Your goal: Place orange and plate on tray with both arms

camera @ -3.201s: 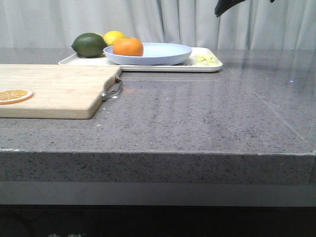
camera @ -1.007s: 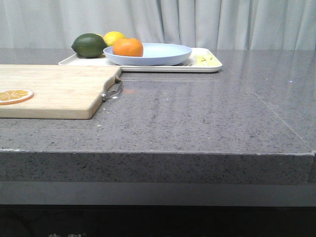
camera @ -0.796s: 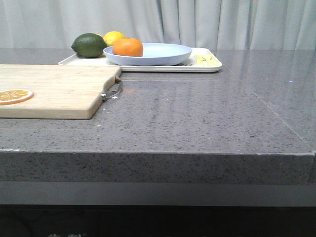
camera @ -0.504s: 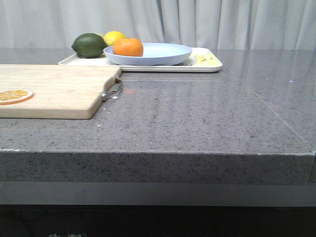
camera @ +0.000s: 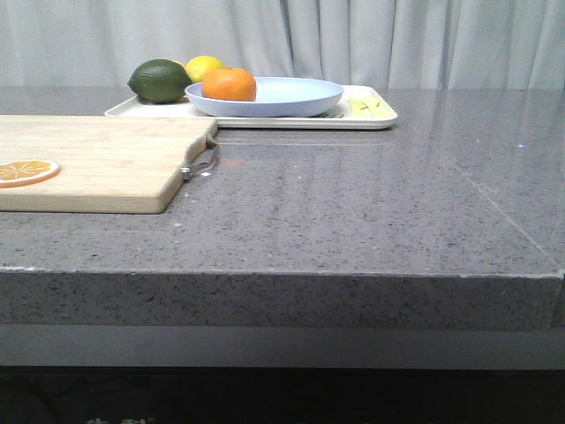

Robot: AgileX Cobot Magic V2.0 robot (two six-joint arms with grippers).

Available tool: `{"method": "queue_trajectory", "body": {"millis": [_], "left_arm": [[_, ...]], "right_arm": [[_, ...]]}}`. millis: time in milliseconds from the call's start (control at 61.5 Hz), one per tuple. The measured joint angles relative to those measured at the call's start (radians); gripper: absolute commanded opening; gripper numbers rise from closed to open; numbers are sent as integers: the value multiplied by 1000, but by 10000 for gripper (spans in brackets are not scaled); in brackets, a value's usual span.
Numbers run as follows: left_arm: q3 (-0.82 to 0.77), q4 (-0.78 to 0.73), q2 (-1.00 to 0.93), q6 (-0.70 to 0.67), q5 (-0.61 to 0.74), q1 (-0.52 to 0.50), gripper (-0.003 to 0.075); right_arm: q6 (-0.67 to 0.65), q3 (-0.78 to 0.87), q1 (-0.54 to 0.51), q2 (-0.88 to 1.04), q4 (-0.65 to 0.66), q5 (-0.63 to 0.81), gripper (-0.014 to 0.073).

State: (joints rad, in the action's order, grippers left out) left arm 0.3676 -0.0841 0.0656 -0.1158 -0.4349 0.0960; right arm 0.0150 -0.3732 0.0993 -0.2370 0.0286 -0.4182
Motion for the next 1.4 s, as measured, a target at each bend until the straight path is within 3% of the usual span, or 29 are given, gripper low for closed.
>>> {"method": "queue_trajectory", "body": {"millis": [227,504,764,1397], "left_arm": [[-9,0,-8,0,5,0,-18],[-177,77,-70,0,87,-28,-18],[-365,156,-70,0,273,-28,-18],[-369,174,-70,0,303,-28,-18]], "right_arm": [[0,0,0,0,0,1,-69],[0,0,0,0,0,2,-69],[0,0,0,0,0,4,-69],[0,0,0,0,0,4,-69]]}}
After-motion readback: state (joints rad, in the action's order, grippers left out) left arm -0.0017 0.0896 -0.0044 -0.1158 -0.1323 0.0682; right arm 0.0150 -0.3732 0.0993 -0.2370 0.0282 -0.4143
